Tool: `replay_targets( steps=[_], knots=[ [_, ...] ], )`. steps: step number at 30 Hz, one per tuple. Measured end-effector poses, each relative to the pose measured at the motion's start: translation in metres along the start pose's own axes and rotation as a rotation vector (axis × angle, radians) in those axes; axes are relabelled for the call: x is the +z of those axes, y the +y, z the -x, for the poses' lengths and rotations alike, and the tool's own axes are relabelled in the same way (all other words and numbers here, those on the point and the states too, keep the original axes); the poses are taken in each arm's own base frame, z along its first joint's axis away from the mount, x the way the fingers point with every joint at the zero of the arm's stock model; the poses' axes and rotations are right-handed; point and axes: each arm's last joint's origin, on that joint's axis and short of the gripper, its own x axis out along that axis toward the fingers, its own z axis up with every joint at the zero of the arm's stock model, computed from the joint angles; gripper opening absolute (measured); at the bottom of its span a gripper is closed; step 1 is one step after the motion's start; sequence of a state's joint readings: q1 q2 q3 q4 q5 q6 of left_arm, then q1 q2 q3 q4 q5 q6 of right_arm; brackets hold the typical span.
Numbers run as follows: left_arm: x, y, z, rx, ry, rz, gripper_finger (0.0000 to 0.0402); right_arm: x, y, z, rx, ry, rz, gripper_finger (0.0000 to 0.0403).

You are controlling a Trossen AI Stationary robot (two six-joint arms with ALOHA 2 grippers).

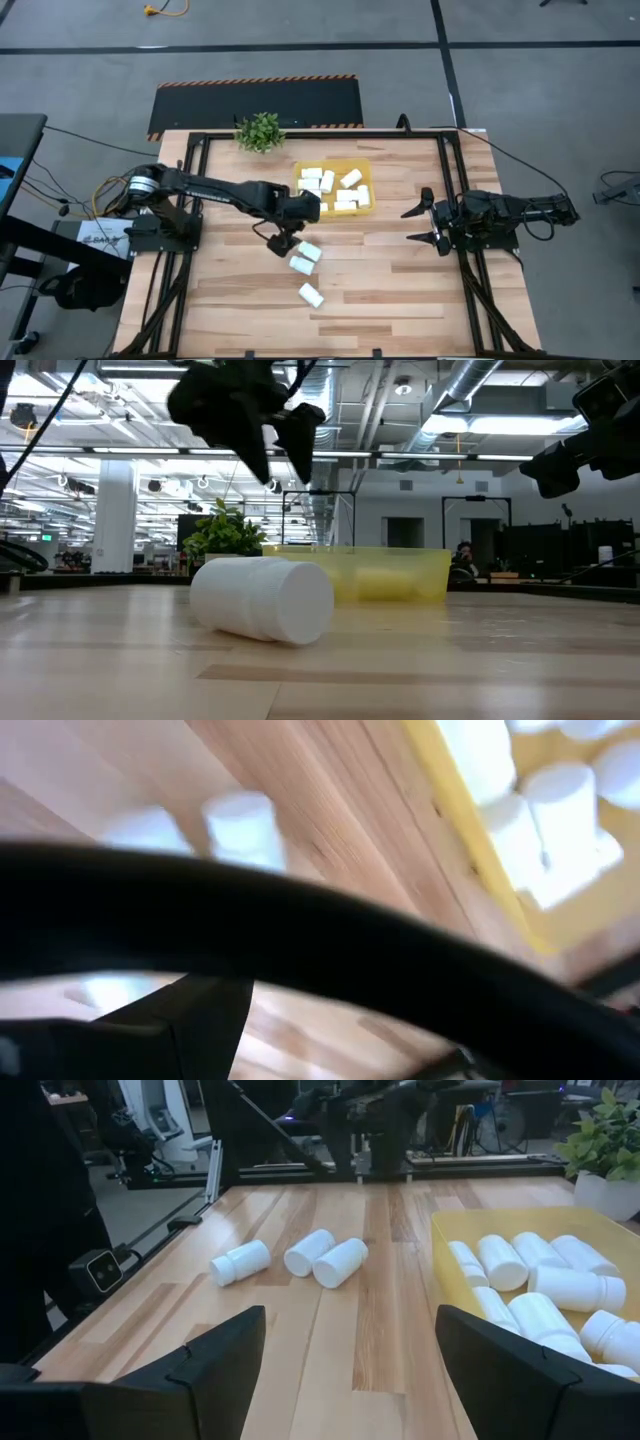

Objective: Pick and place pill bottles into a basket
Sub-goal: Put the white pill bottle into the yellow bin

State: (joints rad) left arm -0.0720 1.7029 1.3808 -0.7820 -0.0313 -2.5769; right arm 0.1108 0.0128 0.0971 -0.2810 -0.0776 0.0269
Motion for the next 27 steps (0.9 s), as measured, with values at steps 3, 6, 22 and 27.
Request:
replay_targets(
  steps=[3, 6, 22, 27],
  knots=[
    [-0.003, 0.002, -0.001, 0.049, -0.058, -0.008, 0.0306, 0.000, 0.000, 0.000, 0.000, 0.000, 0.000, 0.0286],
    [-0.005, 0.006, -0.011, 0.081, -0.076, -0.019, 0.0306, 0.000, 0.000, 0.000, 0.000, 0.000, 0.000, 0.0286],
    [-0.020, 0.033, -0.058, 0.183, -0.094, -0.078, 0.0306, 0.000, 0.000, 0.000, 0.000, 0.001, 0.000, 0.0286],
    [-0.020, 0.033, -0.065, 0.168, -0.116, -0.082, 0.0306, 0.000, 0.000, 0.000, 0.000, 0.001, 0.000, 0.0286]
  ],
)
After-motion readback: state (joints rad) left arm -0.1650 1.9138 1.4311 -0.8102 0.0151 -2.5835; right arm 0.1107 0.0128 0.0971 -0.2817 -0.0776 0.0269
